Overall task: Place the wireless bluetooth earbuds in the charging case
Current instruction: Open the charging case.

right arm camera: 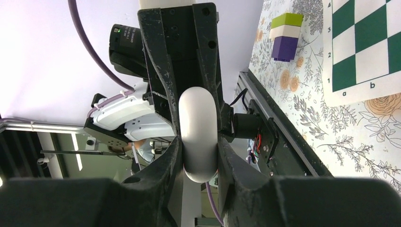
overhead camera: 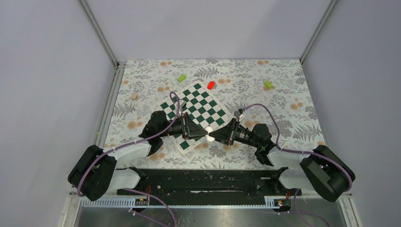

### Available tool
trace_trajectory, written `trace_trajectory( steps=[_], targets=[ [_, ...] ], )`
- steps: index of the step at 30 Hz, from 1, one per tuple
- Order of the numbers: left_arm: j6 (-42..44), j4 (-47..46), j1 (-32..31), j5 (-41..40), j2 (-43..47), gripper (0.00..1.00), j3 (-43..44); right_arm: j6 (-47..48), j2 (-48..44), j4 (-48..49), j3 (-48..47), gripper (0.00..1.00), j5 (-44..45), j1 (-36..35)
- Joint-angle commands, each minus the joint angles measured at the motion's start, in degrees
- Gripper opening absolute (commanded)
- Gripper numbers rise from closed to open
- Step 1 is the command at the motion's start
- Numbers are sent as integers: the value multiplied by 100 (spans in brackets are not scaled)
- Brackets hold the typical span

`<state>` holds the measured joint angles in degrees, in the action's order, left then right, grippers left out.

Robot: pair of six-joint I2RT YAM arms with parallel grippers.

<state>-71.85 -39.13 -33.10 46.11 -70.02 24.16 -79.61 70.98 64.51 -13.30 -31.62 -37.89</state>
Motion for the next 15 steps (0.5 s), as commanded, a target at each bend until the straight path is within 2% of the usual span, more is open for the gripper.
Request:
trace_trajectory(
  steps=[1,6,8,12,15],
  targets=[
    [-552,-1506,-23,137,-331,25,-130,-186,144,635,-187,0,-39,40],
    [-1020,-2351,-25,215,-626,0,-225,-320,347,907,-145,0,-68,57],
    [-1211,-2736,-26,246,-665,0,-280,-468,518,1176,-89,0,-102,113],
    [-1461,-3245,-27,227,-610,0,-429,-625,766,1306,-9,38,-84,196],
    [-1480,-3264,-20,172,-507,0,-508,-557,733,1135,12,50,-10,199]
  ],
)
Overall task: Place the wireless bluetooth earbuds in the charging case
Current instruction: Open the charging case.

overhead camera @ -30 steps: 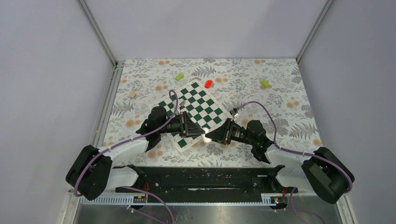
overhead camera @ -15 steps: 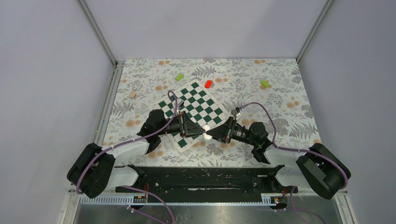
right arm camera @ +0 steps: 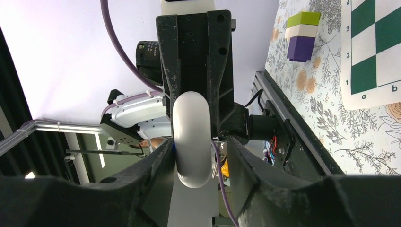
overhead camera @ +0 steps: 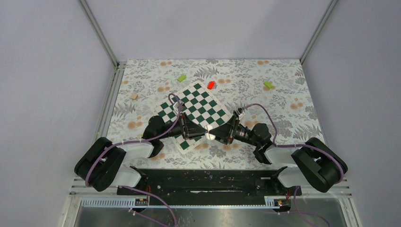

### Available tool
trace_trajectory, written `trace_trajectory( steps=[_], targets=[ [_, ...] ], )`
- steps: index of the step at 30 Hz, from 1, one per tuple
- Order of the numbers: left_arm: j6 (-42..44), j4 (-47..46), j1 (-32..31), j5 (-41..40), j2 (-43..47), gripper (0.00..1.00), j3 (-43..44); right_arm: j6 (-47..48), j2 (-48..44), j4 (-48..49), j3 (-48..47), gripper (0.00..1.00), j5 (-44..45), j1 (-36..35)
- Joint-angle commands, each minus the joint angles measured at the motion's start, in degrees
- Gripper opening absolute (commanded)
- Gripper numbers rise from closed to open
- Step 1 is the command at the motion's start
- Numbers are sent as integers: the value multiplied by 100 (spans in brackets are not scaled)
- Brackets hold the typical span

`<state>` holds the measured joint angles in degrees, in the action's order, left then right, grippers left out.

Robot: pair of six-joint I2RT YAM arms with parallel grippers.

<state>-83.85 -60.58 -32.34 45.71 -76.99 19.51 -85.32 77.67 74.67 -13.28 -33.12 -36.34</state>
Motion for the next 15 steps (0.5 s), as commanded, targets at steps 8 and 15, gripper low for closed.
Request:
trace_trajectory(
  steps=[8,15],
  targets=[
    [-241,-1007,-101,192,295,0,-78,384,-325,-750,7,62,299,64],
    [-235,-935,-102,235,338,0,-70,603,-662,-1326,4,62,388,94]
  ],
)
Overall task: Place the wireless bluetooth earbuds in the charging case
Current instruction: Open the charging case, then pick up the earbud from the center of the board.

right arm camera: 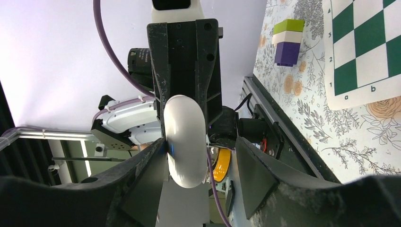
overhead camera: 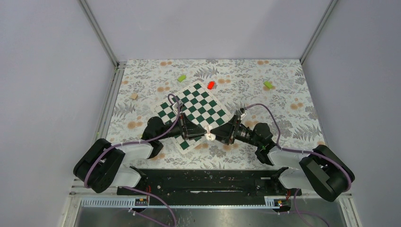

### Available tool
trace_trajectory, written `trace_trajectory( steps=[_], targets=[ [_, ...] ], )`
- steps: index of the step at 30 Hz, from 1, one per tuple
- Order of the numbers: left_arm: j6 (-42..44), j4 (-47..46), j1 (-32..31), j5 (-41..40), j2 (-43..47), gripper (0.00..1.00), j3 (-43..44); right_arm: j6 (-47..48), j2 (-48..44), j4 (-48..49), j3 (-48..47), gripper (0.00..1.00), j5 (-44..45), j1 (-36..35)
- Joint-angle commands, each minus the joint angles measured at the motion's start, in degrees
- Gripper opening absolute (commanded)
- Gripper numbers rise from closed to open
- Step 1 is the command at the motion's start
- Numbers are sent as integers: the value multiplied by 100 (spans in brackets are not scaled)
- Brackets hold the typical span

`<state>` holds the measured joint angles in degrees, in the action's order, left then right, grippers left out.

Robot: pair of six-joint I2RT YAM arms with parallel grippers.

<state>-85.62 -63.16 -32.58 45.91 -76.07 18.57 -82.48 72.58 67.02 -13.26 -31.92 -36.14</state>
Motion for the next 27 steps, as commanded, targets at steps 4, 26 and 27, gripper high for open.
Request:
trace_trajectory(
  steps=[4,26,27],
  targets=[
    [-60,-656,-76,232,269,0,37,368,-226,-733,-26,61,268,88],
    [2579,4216,-98,12,879,0,1149,3693,-3632,-9205,-2025,77,3854,362],
    [2776,4516,-117,-53,872,0,1281,3770,-3613,-9645,-2130,75,4213,417]
  ],
)
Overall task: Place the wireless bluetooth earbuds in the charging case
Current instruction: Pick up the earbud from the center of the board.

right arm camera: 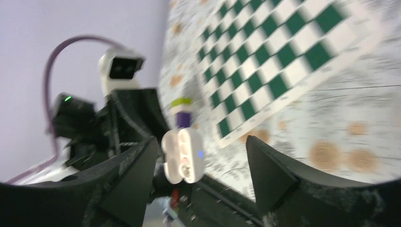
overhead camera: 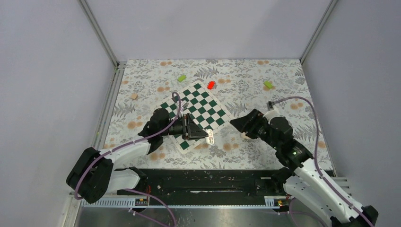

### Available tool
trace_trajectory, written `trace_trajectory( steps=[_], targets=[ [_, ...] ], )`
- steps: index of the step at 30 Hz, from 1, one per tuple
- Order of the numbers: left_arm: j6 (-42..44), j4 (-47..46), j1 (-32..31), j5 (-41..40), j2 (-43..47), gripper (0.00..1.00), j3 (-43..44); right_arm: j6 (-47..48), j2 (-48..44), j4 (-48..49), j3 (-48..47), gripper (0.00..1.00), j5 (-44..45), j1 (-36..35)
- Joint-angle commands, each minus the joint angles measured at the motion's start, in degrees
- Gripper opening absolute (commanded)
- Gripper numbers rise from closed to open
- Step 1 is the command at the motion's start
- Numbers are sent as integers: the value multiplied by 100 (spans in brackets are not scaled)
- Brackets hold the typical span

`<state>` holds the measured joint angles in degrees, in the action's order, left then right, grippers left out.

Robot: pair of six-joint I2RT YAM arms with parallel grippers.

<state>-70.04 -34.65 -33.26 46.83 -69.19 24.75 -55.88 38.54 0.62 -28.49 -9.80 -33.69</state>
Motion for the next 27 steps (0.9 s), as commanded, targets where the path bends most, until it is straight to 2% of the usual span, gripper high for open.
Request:
trace_trajectory(
  steps=[1,4,6,9,13,15,20,27],
  targets=[
    [1407,1986,-64,-213,174,0,798,1121,-158,-3458,-669,69,2258,244],
    [1753,2478,-142,-295,73,0,1103,999,117,-4115,-705,53,2548,738],
    [1892,2665,-219,-342,8,0,1239,956,266,-4283,-639,48,2483,1229],
    [2062,2846,-337,-430,-113,0,1391,1035,517,-4223,-533,50,2144,2033],
    [2130,2838,-446,-436,-292,0,1446,1145,1224,-3834,-472,53,1453,2667],
    [2143,2807,-473,-415,-314,0,1430,1277,1618,-3540,-512,54,1234,2756],
    [2176,2788,-497,-407,-310,0,1410,1675,2682,-3315,-876,55,1315,2778],
    [2219,2788,-497,-358,-357,0,1462,1578,3360,-2720,-956,52,1199,2869]
  ],
)
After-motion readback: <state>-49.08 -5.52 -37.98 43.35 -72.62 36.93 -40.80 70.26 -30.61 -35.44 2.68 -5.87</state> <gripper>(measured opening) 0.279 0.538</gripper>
